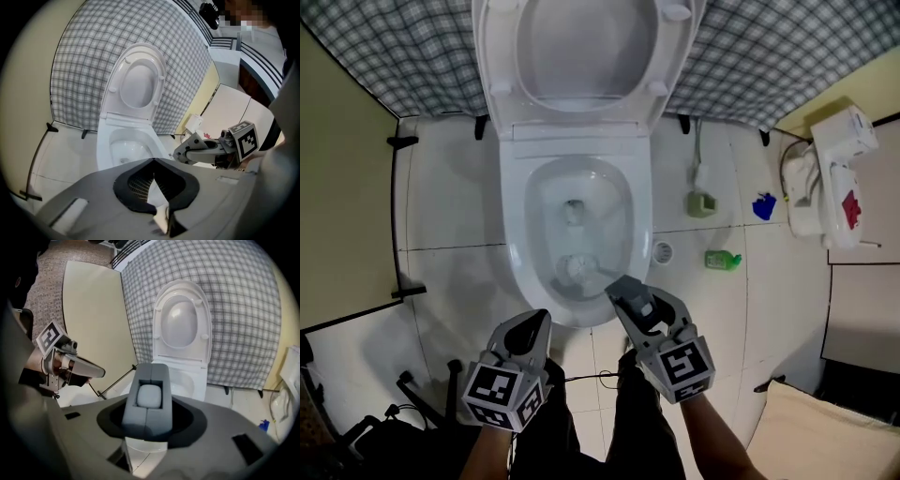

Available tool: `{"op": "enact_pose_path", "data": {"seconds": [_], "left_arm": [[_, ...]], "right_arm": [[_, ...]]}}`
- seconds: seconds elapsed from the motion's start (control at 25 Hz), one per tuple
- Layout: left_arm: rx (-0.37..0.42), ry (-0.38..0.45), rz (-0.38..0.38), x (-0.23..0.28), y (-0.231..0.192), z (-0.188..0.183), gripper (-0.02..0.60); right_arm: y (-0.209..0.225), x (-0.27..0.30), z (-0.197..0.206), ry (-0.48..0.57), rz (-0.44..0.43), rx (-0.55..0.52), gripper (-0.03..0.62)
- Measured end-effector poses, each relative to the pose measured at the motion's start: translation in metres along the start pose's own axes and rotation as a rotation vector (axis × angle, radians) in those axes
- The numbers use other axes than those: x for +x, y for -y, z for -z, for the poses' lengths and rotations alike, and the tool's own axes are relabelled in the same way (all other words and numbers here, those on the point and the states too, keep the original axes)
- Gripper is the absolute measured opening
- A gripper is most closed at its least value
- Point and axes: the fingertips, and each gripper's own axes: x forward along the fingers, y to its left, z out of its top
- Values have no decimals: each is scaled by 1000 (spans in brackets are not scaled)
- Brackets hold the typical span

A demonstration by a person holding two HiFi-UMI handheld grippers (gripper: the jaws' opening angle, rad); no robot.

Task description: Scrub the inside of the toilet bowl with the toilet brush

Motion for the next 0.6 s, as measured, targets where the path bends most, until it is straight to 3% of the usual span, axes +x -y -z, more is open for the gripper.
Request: {"op": "enact_pose_path", "data": {"seconds": [0.36,0.6], "left_arm": [[18,-11,36,-1,3,-2,-8],[8,0,33,-5,-7,-5,-8]], "right_arm": [[37,2,-18,-7,246,-31,193],[75,35,-32,11,347,-95,193]]}}
